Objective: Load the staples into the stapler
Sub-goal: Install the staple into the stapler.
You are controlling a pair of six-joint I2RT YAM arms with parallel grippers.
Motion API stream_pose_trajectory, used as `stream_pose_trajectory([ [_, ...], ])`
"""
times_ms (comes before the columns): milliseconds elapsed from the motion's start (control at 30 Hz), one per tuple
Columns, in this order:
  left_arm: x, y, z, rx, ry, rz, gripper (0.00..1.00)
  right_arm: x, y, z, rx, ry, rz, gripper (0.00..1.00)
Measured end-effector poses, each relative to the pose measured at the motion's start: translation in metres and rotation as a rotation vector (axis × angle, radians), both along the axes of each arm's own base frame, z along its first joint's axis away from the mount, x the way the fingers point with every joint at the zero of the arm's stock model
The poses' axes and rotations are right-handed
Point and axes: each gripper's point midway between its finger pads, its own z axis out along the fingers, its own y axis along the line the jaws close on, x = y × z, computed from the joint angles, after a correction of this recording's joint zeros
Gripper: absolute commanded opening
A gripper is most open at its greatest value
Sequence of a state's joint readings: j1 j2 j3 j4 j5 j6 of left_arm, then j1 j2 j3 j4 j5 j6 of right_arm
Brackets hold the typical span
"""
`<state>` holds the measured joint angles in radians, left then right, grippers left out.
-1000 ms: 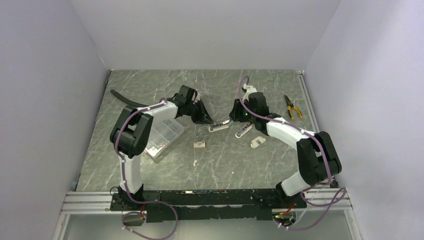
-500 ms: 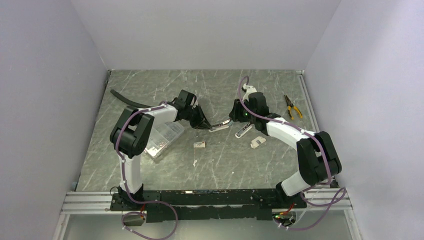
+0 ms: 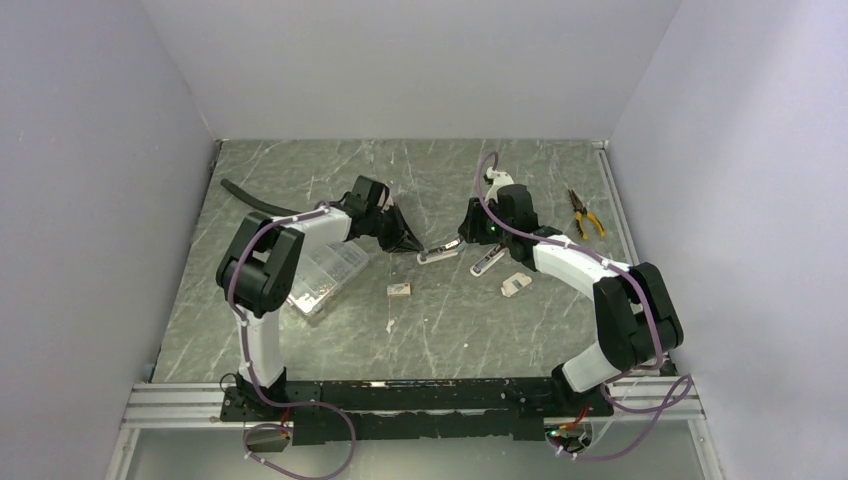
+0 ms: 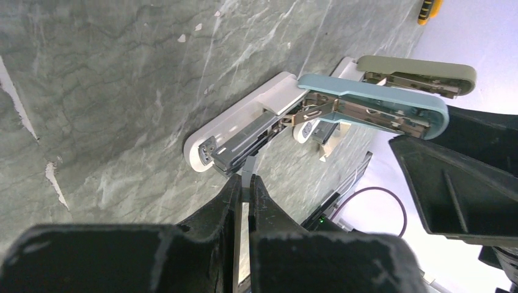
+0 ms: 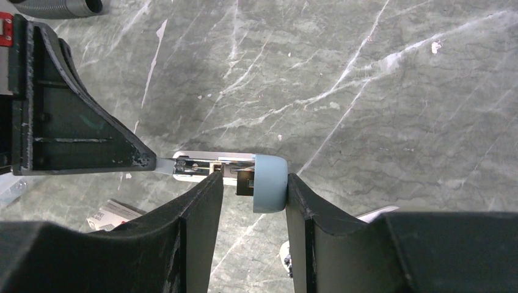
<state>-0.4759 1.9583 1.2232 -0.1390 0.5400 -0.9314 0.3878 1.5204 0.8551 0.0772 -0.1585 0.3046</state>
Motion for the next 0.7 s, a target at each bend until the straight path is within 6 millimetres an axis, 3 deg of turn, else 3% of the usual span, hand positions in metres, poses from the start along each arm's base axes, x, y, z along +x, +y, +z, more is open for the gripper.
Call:
stream_pose_trajectory([
  [200, 0.0054, 0.0006, 0.0093, -0.022, -0.020, 0.011, 0.03, -0.0001, 0.0000, -0.0001, 0.000, 0.000, 0.000, 0.46],
  [700, 0.0064, 0.0000, 0.0104, -0.031, -0.005, 0.029, 0.03, 0.0000, 0.0000, 0.0000, 0.001, 0.000, 0.000, 0.46],
])
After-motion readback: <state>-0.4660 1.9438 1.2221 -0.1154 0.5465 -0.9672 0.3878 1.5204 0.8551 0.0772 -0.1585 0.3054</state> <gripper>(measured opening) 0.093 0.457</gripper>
